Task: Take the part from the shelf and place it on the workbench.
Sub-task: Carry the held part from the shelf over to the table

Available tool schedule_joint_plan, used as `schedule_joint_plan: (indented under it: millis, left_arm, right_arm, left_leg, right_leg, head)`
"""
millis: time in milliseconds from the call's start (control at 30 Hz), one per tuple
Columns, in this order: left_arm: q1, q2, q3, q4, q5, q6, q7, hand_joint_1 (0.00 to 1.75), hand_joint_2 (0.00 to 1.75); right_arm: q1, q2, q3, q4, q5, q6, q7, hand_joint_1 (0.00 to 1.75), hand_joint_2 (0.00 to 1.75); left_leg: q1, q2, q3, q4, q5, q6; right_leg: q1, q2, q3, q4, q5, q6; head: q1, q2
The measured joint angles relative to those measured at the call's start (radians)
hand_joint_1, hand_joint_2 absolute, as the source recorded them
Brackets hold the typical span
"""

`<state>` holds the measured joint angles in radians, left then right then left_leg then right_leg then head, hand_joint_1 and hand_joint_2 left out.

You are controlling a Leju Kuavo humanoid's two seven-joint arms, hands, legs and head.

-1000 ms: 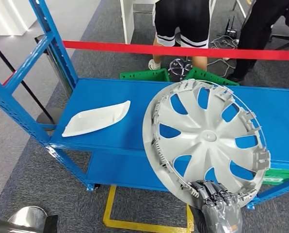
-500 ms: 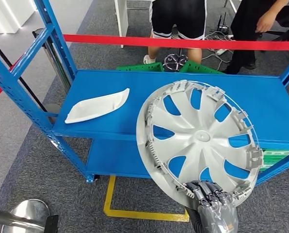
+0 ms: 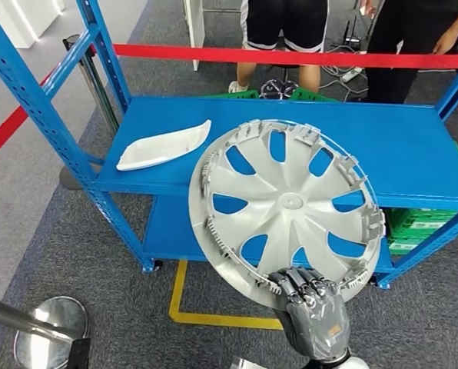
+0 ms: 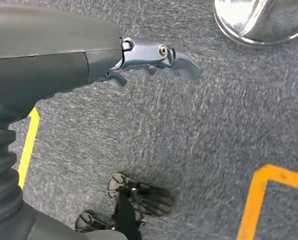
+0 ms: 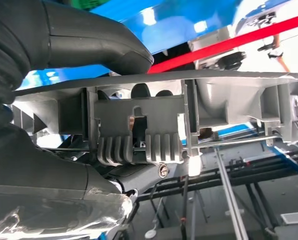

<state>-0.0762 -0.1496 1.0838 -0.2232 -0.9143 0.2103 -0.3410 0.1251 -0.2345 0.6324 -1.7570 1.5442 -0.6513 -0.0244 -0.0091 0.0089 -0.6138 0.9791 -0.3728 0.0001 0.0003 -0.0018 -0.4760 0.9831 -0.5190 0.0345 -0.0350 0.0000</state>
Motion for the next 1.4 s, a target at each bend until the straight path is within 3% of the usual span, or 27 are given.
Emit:
schedule_joint_plan:
  millis: [67,167,200,233,267,333,400,433,500,533,567,600,667,700,733,767,800,867,933,967,1033,1067,1167,1200,1233,1300,1400]
  left_arm:
    - [0.003,0.001,-0.001,0.0,-0.01,0.0,0.0,0.0,1.75]
    - [0.007,-0.001,-0.004,0.0,-0.028,0.002,0.002,0.0,1.75]
    - [0.008,-0.001,-0.005,0.0,-0.033,0.003,0.003,0.0,1.75]
    - [0.008,-0.002,-0.007,0.0,-0.037,0.004,0.003,0.0,1.75]
    - [0.008,-0.002,-0.009,0.0,-0.042,0.005,0.003,0.0,1.75]
    - [0.008,-0.002,-0.016,0.0,-0.052,0.006,0.006,0.0,1.75]
    - [0.007,-0.004,-0.022,0.0,-0.062,0.005,0.01,0.0,1.75]
    - [0.007,-0.005,-0.025,0.001,-0.066,0.005,0.011,0.0,1.75]
    - [0.008,-0.006,-0.028,0.002,-0.072,0.002,0.011,0.0,1.75]
    - [0.01,-0.007,-0.029,0.002,-0.074,0.0,0.011,0.0,1.75]
    - [0.012,-0.007,-0.03,0.002,-0.076,-0.001,0.01,0.0,1.75]
    - [0.013,-0.007,-0.031,0.003,-0.077,-0.001,0.009,0.0,1.75]
    - [0.015,-0.005,-0.033,0.003,-0.078,-0.002,0.008,0.0,1.75]
    - [0.015,-0.004,-0.034,0.003,-0.079,-0.003,0.008,0.0,1.75]
    - [0.015,-0.004,-0.035,0.003,-0.079,-0.004,0.008,0.0,1.75]
    - [0.015,-0.004,-0.036,0.003,-0.08,-0.004,0.008,0.0,1.75]
    - [0.014,-0.004,-0.037,0.003,-0.08,-0.004,0.008,0.0,1.75]
    - [0.013,-0.004,-0.038,0.003,-0.081,-0.005,0.006,0.0,1.75]
    - [0.013,-0.003,-0.039,0.003,-0.084,-0.008,0.004,0.0,1.75]
    - [0.013,-0.003,-0.041,0.003,-0.086,-0.01,0.004,0.0,1.75]
    - [0.014,-0.002,-0.043,0.003,-0.092,-0.012,0.003,0.0,1.75]
    - [0.015,-0.001,-0.043,0.003,-0.094,-0.013,0.003,0.0,1.75]
    - [0.019,0.0,-0.044,0.003,-0.102,-0.013,0.002,0.0,1.75]
    - [0.02,0.0,-0.045,0.003,-0.104,-0.013,0.002,0.0,1.75]
    - [0.021,0.001,-0.045,0.003,-0.105,-0.013,0.002,0.0,1.75]
    - [0.015,0.0,-0.045,0.003,-0.096,-0.009,0.003,0.0,1.75]
    - [-0.098,-0.032,-0.046,0.003,0.014,0.074,0.117,0.0,1.75]
  right_arm:
    - [0.021,-0.003,0.0,-0.004,0.012,-0.004,0.023,1.75,1.75]
    - [0.077,-0.022,-0.003,-0.033,0.02,-0.013,0.059,1.75,1.75]
    - [0.098,-0.031,-0.006,-0.045,0.021,-0.015,0.064,1.75,1.75]
    - [0.118,-0.039,-0.012,-0.057,0.021,-0.015,0.066,1.75,1.75]
    - [0.136,-0.044,-0.018,-0.068,0.022,-0.015,0.064,1.75,1.75]
    - [0.165,-0.052,-0.03,-0.088,0.022,-0.014,0.057,1.75,1.75]
    - [0.183,-0.054,-0.041,-0.108,0.022,-0.014,0.048,1.75,1.75]
    - [0.189,-0.055,-0.047,-0.116,0.022,-0.014,0.043,1.75,1.75]
    - [0.2,-0.055,-0.057,-0.125,0.023,-0.014,0.034,1.75,1.75]
    - [0.206,-0.055,-0.062,-0.126,0.023,-0.013,0.031,1.75,1.75]
    - [0.212,-0.055,-0.067,-0.126,0.023,-0.013,0.029,1.75,1.75]
    - [0.216,-0.055,-0.072,-0.127,0.023,-0.013,0.027,1.75,1.75]
    - [0.22,-0.055,-0.08,-0.127,0.022,-0.013,0.025,1.75,1.75]
    - [0.221,-0.055,-0.081,-0.127,0.023,-0.013,0.024,1.75,1.75]
    - [0.223,-0.055,-0.082,-0.127,0.022,-0.013,0.024,1.75,1.75]
    - [0.224,-0.055,-0.084,-0.127,0.022,-0.013,0.023,1.75,1.75]
    - [0.226,-0.055,-0.086,-0.127,0.022,-0.013,0.022,1.75,1.75]
    - [0.23,-0.055,-0.092,-0.128,0.022,-0.013,0.019,1.75,1.75]
    - [0.234,-0.055,-0.1,-0.134,0.023,-0.014,0.01,1.75,1.75]
    - [0.238,-0.055,-0.104,-0.137,0.023,-0.014,0.006,1.75,1.75]
    - [0.251,-0.055,-0.115,-0.142,0.023,-0.014,-0.002,1.75,1.75]
    - [0.258,-0.055,-0.121,-0.145,0.023,-0.014,-0.006,1.75,1.75]
    - [0.271,-0.051,-0.137,-0.15,0.023,-0.015,-0.017,1.75,1.75]
    - [0.276,-0.049,-0.142,-0.15,0.023,-0.015,-0.02,1.75,1.75]
    - [0.282,-0.047,-0.147,-0.151,0.023,-0.016,-0.023,1.75,1.75]
    - [0.289,-0.041,-0.158,-0.151,0.015,-0.013,-0.039,1.75,1.75]
    - [0.166,-0.021,-0.122,-0.108,-0.096,0.035,-0.098,1.75,1.75]
  left_leg:
    - [0.002,-0.002,-0.012,0.02,-0.03,-0.013]
    - [0.01,-0.005,-0.058,0.177,-0.176,-0.032]
    - [0.013,-0.005,-0.068,0.236,-0.204,-0.036]
    - [0.016,-0.005,-0.068,0.272,-0.207,-0.039]
    - [0.019,-0.006,-0.051,0.275,-0.189,-0.041]
    - [0.026,-0.017,0.03,0.186,-0.139,-0.045]
    - [0.032,-0.048,0.125,0.048,-0.133,-0.042]
    - [0.032,-0.06,0.15,0.006,-0.143,-0.036]
    - [0.03,-0.056,0.151,-0.019,-0.147,-0.019]
    - [0.028,-0.047,0.143,-0.017,-0.139,-0.009]
    - [0.027,-0.036,0.136,-0.017,-0.13,0.001]
    - [0.026,-0.025,0.126,-0.018,-0.12,0.01]
    - [0.018,-0.007,0.102,-0.017,-0.099,0.02]
    - [0.015,0.002,0.088,-0.016,-0.087,0.021]
    - [0.013,0.011,0.073,-0.015,-0.076,0.022]
    - [0.011,0.02,0.058,-0.013,-0.065,0.021]
    - [0.009,0.028,0.045,-0.012,-0.056,0.02]
    - [0.006,0.041,0.025,-0.009,-0.039,0.014]
    - [0.004,0.055,0.015,-0.004,-0.025,0.004]
    - [0.004,0.064,0.013,-0.003,-0.019,-0.001]
    - [0.007,0.072,0.008,0.003,-0.019,-0.013]
    - [0.009,0.061,0.002,0.021,-0.04,-0.019]
    - [0.012,0.011,-0.052,0.18,-0.167,-0.033]
    - [0.012,0.005,-0.068,0.237,-0.194,-0.035]
    - [0.012,0.003,-0.073,0.27,-0.2,-0.035]
    - [0.013,-0.005,-0.03,0.224,-0.156,-0.033]
    - [0.023,-0.061,0.066,0.048,-0.084,-0.032]
  right_leg:
    - [-0.004,0.001,-0.014,-0.002,0.019,-0.015]
    - [-0.009,0.005,-0.049,-0.002,0.056,-0.025]
    - [-0.009,0.007,-0.064,-0.001,0.067,-0.024]
    - [-0.01,0.01,-0.08,0.0,0.077,-0.022]
    - [-0.012,0.015,-0.095,0.002,0.087,-0.019]
    - [-0.016,0.029,-0.123,0.009,0.106,-0.008]
    - [-0.017,0.044,-0.148,0.018,0.125,0.007]
    - [-0.016,0.051,-0.157,0.02,0.136,0.014]
    - [-0.019,0.065,-0.172,0.015,0.161,0.027]
    - [-0.02,0.062,-0.178,0.016,0.159,0.032]
    - [-0.021,0.052,-0.187,0.033,0.136,0.036]
    - [-0.022,0.037,-0.201,0.072,0.093,0.038]
    - [-0.021,0.013,-0.235,0.206,-0.012,0.041]
    - [-0.021,0.01,-0.246,0.273,-0.042,0.042]
    - [-0.02,0.009,-0.243,0.315,-0.045,0.042]
    - [-0.019,0.009,-0.224,0.326,-0.028,0.041]
    - [-0.018,0.006,-0.19,0.302,0.0,0.039]
    - [-0.013,-0.022,-0.067,0.165,0.024,0.033]
    - [-0.007,-0.05,0.032,0.017,-0.008,0.024]
    - [-0.003,-0.052,0.05,-0.019,-0.022,0.018]
    - [-0.003,-0.036,0.038,-0.028,-0.017,0.003]
    - [-0.005,-0.027,0.03,-0.027,-0.009,-0.004]
    - [-0.008,0.003,0.004,-0.026,0.019,-0.018]
    - [-0.008,0.014,-0.005,-0.024,0.028,-0.018]
    - [-0.008,0.027,-0.014,-0.022,0.035,-0.018]
    - [-0.01,0.052,-0.03,-0.015,0.045,-0.013]
    - [-0.011,0.087,-0.064,0.005,0.06,0.0]
  head:
    - [-0.001,0.0]
    - [-0.01,0.0]
    - [-0.011,0.0]
    - [-0.011,0.0]
    - [-0.011,0.0]
    - [-0.011,0.0]
    - [-0.013,0.0]
    - [-0.014,0.0]
    - [-0.014,0.0]
    - [-0.013,0.0]
    - [-0.012,0.0]
    - [-0.009,0.0]
    - [-0.005,0.0]
    - [-0.004,0.0]
    - [-0.004,0.0]
    - [-0.004,0.0]
    - [-0.004,0.0]
    - [-0.004,0.0]
    - [-0.004,0.0]
    - [-0.004,0.0]
    - [-0.004,0.0]
    - [-0.004,0.0]
    - [-0.007,0.0]
    - [-0.007,0.0]
    - [-0.007,0.0]
    - [-0.007,0.0]
    - [-0.008,0.0]
